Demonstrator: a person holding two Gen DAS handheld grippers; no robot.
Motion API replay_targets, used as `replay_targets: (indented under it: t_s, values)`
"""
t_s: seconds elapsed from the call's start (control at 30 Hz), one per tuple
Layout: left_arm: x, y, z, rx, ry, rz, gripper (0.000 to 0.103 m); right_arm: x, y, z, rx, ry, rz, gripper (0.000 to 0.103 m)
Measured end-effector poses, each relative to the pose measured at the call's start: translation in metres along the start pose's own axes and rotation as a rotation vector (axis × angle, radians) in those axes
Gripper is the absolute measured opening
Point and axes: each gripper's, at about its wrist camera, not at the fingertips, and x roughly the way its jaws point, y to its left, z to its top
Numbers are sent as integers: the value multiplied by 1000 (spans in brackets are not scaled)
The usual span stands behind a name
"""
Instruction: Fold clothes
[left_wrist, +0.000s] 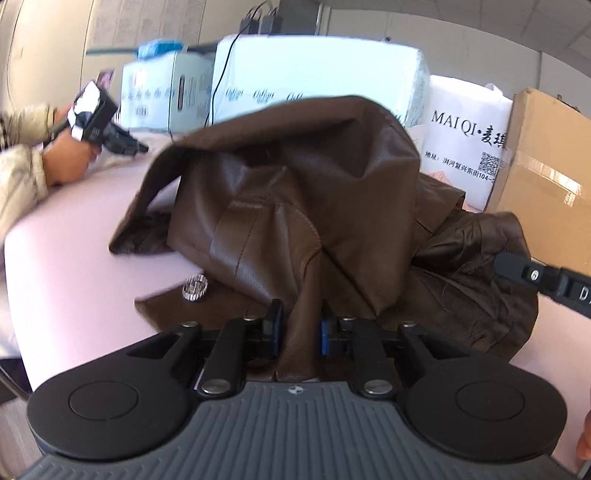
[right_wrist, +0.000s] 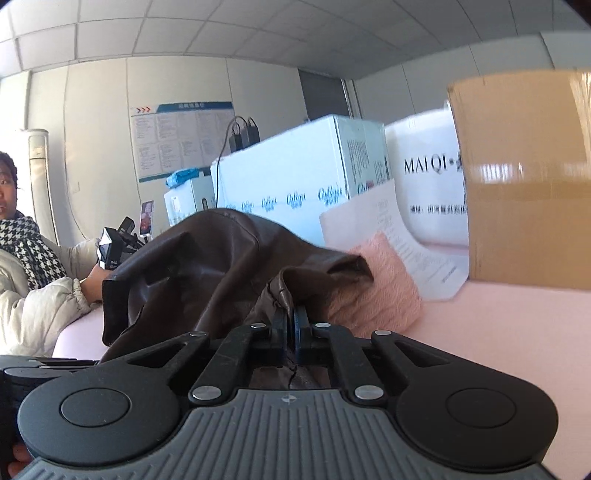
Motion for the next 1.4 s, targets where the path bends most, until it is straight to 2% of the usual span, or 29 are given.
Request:
replay_targets:
  t_s: [0.1,0.2,0.27,0.4,0.47,0.67,0.8,0.83,0.87,0.9,0.93,0.97,1.07,1.17,1.23,1.3,1.4]
  values:
    - [-14,1,9,-9,-65,-10,7,-20,-2,17,23,-79,1,1]
    - [-36,4,23,1,-167,-17,7,-40,-4,38,36,-144,27,1]
    - [-50,4,31,22,-223,-14,7,-48,-1,47,3,-154,48,1]
    - [-57,8,40,-2,-209,-50,7,-50,6,42,-30,-131,34,1]
    - [-56,8,36,6,-204,-40,7,-45,6,35,-32,-99,24,1]
    - [-36,15,10,-3,-119,-20,7,-18,-1,12,-23,14,-31,1]
    - [-34,20,-2,5,-123,-11,7,-1,1,4,-49,78,-28,2]
    - [-34,22,-3,2,-126,-16,7,2,2,3,-52,84,-37,4]
    - [-34,23,-4,-1,-129,-21,7,4,3,1,-51,84,-51,20]
    - [-34,24,-4,-4,-132,-26,7,6,3,0,-53,79,-60,55]
    - [-34,26,-5,-7,-131,-31,7,8,4,-1,-56,72,-51,69]
    - [-33,28,-5,-10,-130,-33,7,11,4,-1,-64,71,-33,75]
    - [-33,31,-7,-19,-128,-42,7,27,11,-2,-121,116,-36,75]
    - [-31,33,-12,-20,-117,-48,7,55,18,-9,-183,223,-59,75]
    - [-29,35,-15,-22,-106,-49,7,71,18,-12,-168,305,-26,59]
    - [-28,36,-16,-24,-102,-47,7,77,14,-11,-114,309,-11,7]
    - [-29,37,-14,-15,-117,-38,7,69,7,-5,-47,219,10,5]
